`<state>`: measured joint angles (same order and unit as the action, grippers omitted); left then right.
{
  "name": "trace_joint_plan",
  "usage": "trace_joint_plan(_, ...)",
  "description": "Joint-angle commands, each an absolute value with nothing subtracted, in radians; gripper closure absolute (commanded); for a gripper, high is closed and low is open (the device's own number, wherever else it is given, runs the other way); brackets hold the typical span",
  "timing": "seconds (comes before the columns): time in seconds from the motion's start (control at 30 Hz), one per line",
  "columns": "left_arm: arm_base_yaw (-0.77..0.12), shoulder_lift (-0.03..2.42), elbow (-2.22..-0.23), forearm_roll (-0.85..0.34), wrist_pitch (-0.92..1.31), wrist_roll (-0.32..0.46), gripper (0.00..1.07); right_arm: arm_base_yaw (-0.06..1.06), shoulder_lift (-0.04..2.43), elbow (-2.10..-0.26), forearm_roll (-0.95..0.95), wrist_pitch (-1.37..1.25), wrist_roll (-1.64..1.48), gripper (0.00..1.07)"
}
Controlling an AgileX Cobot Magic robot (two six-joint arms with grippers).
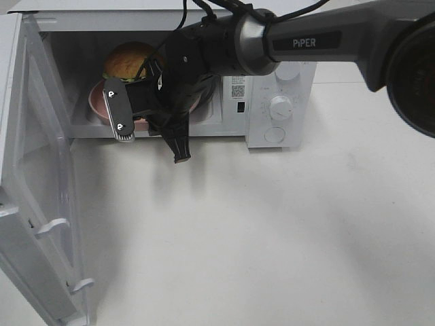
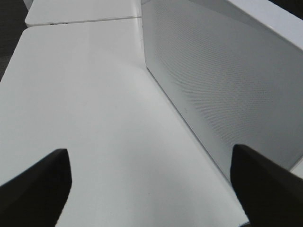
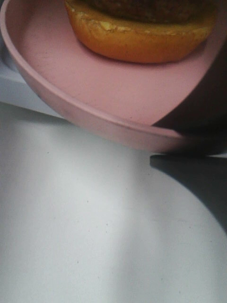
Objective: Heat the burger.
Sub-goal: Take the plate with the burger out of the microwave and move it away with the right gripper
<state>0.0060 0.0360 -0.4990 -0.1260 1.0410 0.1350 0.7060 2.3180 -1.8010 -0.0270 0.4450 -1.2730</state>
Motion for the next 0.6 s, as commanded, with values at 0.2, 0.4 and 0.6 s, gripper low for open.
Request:
trace_joint_plan(0.2,0.010,0.033,-0.497,-0.131,1.037,0.134,0.23,0.723,2.182,-1.627,-0.038,0.291,-1.309,1.07)
trace_joint_plan(0.4,0.010,0.033,-0.497,-0.131,1.037,0.134,0.23,0.723,2.121,-1.538,-0.038,0.274,-1.305,1.07)
trace_joint_plan(0.6,0.010,0.033,-0.497,-0.131,1.037,0.134,0.23,0.723,2.039,-1.416,-0.038,0.230,-1.305,1.07)
